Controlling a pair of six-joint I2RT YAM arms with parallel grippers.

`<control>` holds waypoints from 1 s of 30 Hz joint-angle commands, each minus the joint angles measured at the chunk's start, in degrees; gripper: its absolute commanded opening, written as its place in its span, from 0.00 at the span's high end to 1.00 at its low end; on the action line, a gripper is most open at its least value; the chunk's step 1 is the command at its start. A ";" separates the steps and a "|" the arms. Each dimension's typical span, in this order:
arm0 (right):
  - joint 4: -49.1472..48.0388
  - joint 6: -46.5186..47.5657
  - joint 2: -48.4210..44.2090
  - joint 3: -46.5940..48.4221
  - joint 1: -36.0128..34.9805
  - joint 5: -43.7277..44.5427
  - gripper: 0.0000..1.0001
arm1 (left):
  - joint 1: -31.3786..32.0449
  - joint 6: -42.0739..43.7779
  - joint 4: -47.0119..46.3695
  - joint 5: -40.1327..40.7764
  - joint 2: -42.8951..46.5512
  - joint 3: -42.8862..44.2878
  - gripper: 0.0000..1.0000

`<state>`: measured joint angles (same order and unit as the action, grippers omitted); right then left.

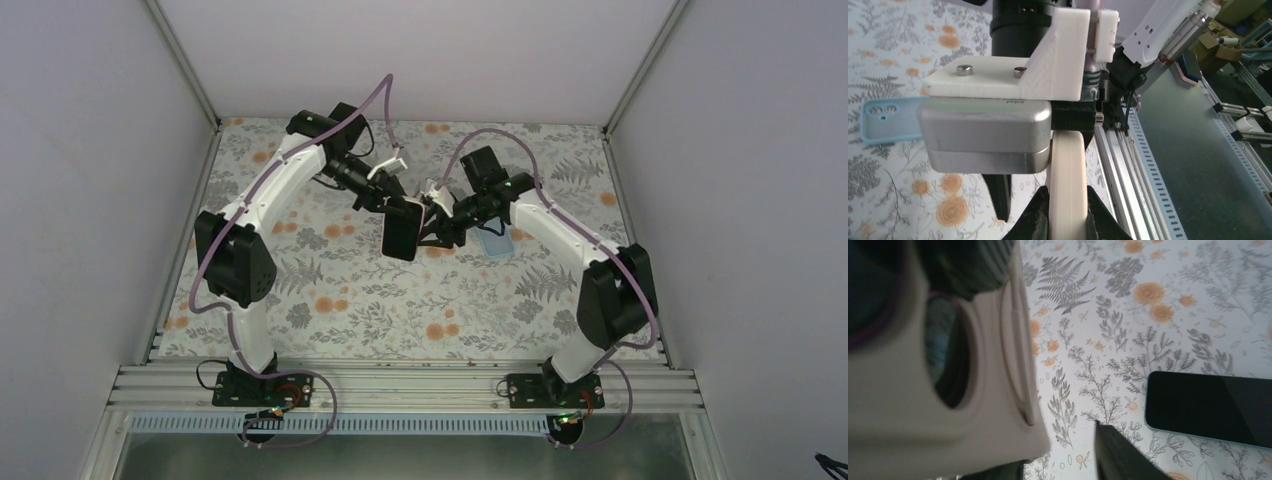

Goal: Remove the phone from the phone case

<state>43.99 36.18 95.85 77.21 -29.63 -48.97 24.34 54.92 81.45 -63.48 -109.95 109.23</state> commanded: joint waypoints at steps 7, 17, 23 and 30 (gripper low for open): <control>-26.52 -13.91 -9.48 0.39 -2.23 -8.32 0.88 | 0.25 -3.57 -11.02 -10.79 1.51 -1.62 0.98; -20.77 -13.85 -9.89 0.95 -0.69 -12.31 0.96 | -2.74 -15.51 -30.26 4.34 9.04 -8.47 0.51; -19.39 -14.29 -9.87 1.19 0.90 -13.06 0.96 | -4.58 -19.61 -35.02 10.22 11.33 -6.50 0.14; -18.58 -15.22 -7.70 -0.52 4.44 -11.05 0.96 | -5.62 -22.13 -41.75 18.85 19.48 -8.11 0.00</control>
<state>27.55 21.34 89.19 76.14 -26.79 -54.39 19.90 35.51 48.60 -53.06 -96.73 101.54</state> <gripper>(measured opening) 0.047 0.999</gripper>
